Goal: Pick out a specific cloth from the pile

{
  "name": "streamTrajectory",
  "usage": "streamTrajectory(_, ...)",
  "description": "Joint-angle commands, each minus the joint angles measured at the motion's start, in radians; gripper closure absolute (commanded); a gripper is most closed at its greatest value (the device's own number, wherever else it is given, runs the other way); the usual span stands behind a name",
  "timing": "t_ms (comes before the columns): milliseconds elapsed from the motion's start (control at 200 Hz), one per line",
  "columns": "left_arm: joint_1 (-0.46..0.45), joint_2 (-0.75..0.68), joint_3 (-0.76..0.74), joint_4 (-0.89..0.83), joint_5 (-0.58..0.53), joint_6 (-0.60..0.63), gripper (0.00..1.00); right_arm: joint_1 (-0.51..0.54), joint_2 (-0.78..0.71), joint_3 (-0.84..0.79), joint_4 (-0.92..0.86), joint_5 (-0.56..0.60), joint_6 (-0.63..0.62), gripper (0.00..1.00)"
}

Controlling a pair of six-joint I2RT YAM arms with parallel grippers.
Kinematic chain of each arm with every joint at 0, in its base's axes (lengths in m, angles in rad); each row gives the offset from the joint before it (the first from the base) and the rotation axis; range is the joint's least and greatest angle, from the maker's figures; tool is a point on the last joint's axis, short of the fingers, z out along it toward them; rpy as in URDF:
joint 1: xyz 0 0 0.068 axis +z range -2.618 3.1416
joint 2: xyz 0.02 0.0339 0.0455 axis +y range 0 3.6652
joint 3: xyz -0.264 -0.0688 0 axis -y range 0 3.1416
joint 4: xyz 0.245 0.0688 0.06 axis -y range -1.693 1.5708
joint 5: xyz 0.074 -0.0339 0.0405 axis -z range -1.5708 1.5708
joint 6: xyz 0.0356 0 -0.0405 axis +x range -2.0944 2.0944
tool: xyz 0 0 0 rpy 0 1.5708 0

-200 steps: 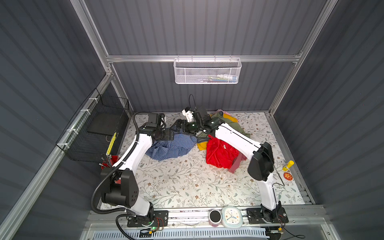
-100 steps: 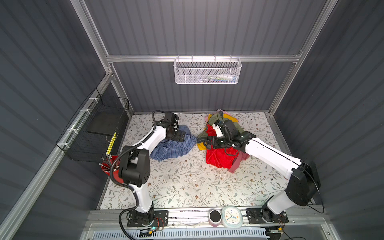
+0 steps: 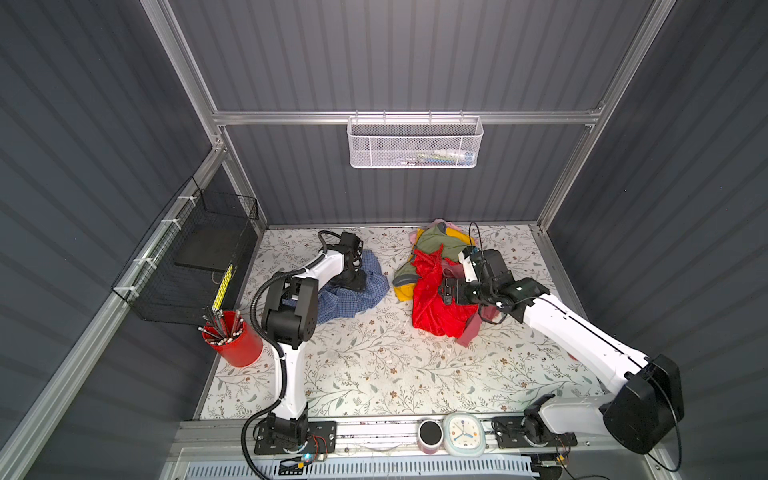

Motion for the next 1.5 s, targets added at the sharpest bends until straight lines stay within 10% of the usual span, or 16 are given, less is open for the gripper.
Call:
streamTrajectory(0, 0.079, 0.045, -0.003, -0.038, 0.078, -0.028, 0.77, -0.007, -0.017, -0.012, -0.022, 0.018, -0.019, 0.01)
streamTrajectory(85, 0.11, 0.003, -0.006, -0.013, 0.113, -0.02, 1.0, -0.012, -0.023, -0.016, -0.022, 0.023, -0.018, 0.01)
streamTrajectory(360, 0.172, -0.14, 0.077, 0.079, 0.123, -0.04, 1.0, -0.021, -0.032, -0.001, -0.026, 0.029, -0.027, 0.01)
streamTrajectory(700, 0.242, 0.102, 0.397, -0.065, -0.006, -0.113, 1.0, -0.039, -0.057, -0.02, -0.045, 0.054, -0.035, 0.01)
streamTrajectory(1126, 0.242, -0.043, 0.068, 0.125, 0.038, -0.186, 1.0, -0.044, -0.043, -0.038, -0.044, 0.036, -0.02, 0.01)
streamTrajectory(1491, 0.244, 0.149, 0.238, -0.046, 0.05, -0.181, 0.88, -0.045, -0.046, -0.041, -0.056, 0.057, -0.028, 0.01)
